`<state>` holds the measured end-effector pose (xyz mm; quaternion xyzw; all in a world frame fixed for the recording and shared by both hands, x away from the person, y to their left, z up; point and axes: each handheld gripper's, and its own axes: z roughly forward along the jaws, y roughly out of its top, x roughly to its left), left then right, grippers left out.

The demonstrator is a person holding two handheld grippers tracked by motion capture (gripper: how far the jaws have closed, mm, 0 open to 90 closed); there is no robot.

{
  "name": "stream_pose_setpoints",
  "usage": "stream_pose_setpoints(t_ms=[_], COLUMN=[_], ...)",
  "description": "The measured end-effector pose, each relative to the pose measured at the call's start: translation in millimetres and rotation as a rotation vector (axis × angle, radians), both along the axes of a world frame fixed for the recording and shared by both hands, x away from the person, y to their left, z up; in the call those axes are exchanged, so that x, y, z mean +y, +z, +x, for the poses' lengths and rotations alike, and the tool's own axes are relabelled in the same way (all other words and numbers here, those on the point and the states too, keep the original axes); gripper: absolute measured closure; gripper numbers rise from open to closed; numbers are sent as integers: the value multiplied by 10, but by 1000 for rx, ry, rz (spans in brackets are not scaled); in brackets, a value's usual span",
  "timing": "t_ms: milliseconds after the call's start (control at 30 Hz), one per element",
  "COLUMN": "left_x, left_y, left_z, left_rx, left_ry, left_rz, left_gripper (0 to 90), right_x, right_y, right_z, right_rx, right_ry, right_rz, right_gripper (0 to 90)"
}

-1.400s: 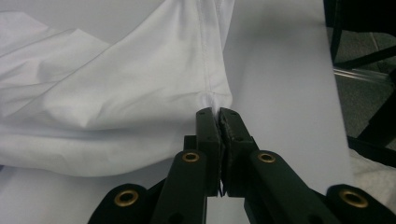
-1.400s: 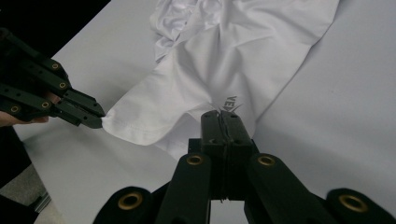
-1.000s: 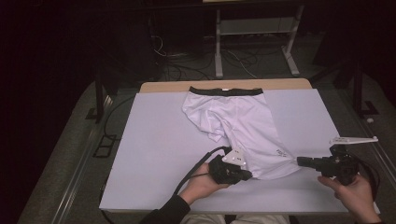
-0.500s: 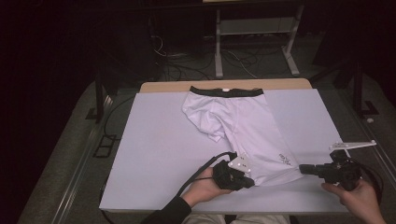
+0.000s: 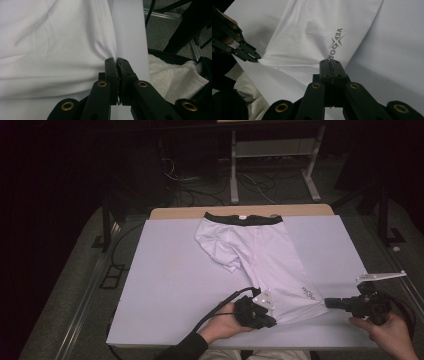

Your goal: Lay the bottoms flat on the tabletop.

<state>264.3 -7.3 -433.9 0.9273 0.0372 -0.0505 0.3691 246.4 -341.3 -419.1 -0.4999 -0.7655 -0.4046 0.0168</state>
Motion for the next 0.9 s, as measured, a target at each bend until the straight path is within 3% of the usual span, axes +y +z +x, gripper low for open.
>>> stream_pose_setpoints(t_ms=[500, 533, 633, 733, 767, 900], left_x=[-10, -9, -11, -18, -20, -8], left_y=[-67, -70, -78, -83, -82, -68], left_z=[33, 36, 36, 26, 16, 8], left_rx=[39, 40, 56, 63, 59, 47], left_ry=[-14, -17, -27, -38, -30, -15], left_rz=[17, 18, 23, 29, 27, 12], left_gripper=[858, 844, 830, 780, 707, 612], right_x=[2, 1, 6, 30, 48, 73], right_y=[-22, -28, -22, -8, -3, -5], right_z=[3, 7, 8, -5, -10, -13], right_rx=[18, 17, 11, -16, -31, -49], right_ry=[14, 18, 20, 22, 24, 31], right_rz=[7, 25, 28, 15, 5, -7], right_gripper=[872, 813, 773, 716, 681, 629])
